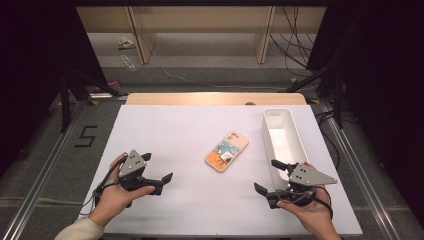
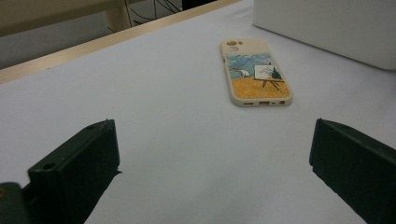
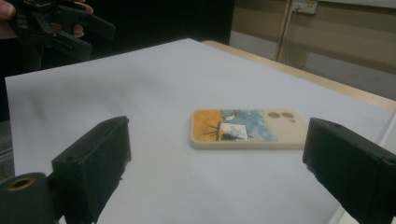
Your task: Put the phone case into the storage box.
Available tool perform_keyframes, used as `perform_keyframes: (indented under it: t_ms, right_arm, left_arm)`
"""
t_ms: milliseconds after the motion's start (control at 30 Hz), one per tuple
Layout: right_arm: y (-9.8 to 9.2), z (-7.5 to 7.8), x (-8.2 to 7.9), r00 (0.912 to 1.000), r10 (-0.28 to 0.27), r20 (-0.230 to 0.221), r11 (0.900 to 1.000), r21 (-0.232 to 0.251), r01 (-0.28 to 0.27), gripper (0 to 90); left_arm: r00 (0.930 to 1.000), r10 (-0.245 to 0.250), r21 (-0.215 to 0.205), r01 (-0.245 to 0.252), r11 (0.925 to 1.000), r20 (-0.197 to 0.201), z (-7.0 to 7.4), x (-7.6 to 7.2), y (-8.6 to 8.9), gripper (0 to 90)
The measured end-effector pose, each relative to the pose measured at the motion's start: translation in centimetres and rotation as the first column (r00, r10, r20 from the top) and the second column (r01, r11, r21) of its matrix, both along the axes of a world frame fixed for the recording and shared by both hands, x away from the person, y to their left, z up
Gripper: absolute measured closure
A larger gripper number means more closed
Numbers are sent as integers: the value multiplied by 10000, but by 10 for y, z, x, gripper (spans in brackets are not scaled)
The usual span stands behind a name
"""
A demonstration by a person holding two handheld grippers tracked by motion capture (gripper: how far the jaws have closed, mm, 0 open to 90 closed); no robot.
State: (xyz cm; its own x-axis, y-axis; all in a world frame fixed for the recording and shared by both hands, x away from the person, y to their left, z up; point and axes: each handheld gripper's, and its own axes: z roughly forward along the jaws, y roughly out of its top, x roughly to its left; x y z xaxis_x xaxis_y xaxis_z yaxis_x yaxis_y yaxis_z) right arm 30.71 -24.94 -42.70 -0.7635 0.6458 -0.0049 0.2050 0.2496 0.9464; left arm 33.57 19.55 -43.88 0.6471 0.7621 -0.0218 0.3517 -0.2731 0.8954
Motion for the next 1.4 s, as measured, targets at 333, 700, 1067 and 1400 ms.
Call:
perform_keyframes:
  t_ms: [333,700,1067,1400]
  right_arm:
    - [1,1,-1,10000,-34,13,10000,2,34,90]
    - [31,6,10,9991,-104,402,9999,47,103,497]
    - [104,1,63,9895,-355,-1403,9801,-1982,71,900]
    - [173,-23,119,9620,-545,-2676,9512,-3068,-315,900]
  left_arm:
    - [10000,13,1,-13,10000,37,0,-1,0,12]
    - [10000,11,29,-11,10000,9,0,0,-1,14]
    - [10000,-78,-7,78,10000,7,0,0,-1,19]
    - [9999,-117,-83,116,9999,-58,-1,0,-3,27]
